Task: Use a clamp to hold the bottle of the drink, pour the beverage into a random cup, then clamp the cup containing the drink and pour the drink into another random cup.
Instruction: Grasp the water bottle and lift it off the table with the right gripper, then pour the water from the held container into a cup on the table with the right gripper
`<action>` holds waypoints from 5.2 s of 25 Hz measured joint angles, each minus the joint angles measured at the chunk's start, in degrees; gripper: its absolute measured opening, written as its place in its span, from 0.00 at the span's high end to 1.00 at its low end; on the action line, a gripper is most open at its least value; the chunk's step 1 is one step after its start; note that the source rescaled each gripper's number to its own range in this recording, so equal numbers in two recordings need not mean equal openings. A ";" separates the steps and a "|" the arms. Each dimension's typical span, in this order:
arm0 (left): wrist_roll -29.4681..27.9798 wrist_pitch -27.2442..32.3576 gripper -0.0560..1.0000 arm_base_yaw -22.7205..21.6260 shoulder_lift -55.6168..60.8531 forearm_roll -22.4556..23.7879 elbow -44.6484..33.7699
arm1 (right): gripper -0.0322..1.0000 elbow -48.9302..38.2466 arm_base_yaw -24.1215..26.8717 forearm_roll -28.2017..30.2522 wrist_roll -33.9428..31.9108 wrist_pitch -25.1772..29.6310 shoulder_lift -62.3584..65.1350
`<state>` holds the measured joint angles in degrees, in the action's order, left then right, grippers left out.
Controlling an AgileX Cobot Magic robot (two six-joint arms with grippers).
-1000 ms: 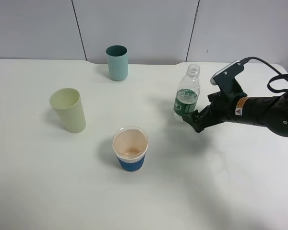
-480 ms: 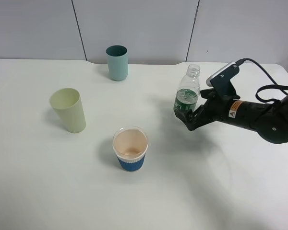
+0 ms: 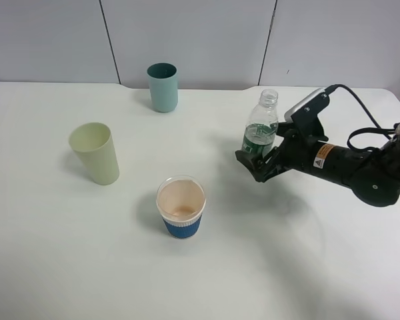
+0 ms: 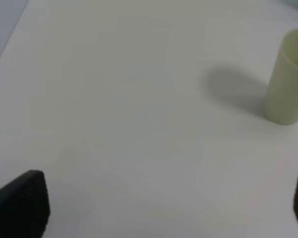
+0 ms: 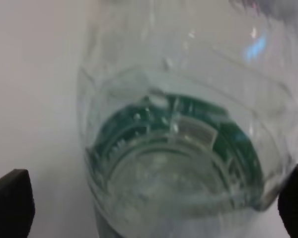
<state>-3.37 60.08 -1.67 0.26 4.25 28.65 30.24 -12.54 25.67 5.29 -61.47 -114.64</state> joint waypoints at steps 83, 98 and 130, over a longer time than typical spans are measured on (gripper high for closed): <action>0.00 0.00 0.00 0.00 0.00 0.00 0.00 | 0.97 32.09 -20.20 -2.42 -5.29 38.40 10.43; 0.00 0.00 0.00 0.00 0.00 0.00 0.00 | 0.97 45.28 -27.08 -1.31 -6.21 46.83 1.80; 0.00 0.00 0.00 0.00 0.00 0.00 0.00 | 0.97 59.73 -27.93 10.29 -6.74 56.88 -6.46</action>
<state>-3.37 60.08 -1.67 0.26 4.25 28.65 89.97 -40.47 35.96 -1.45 -4.60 -121.10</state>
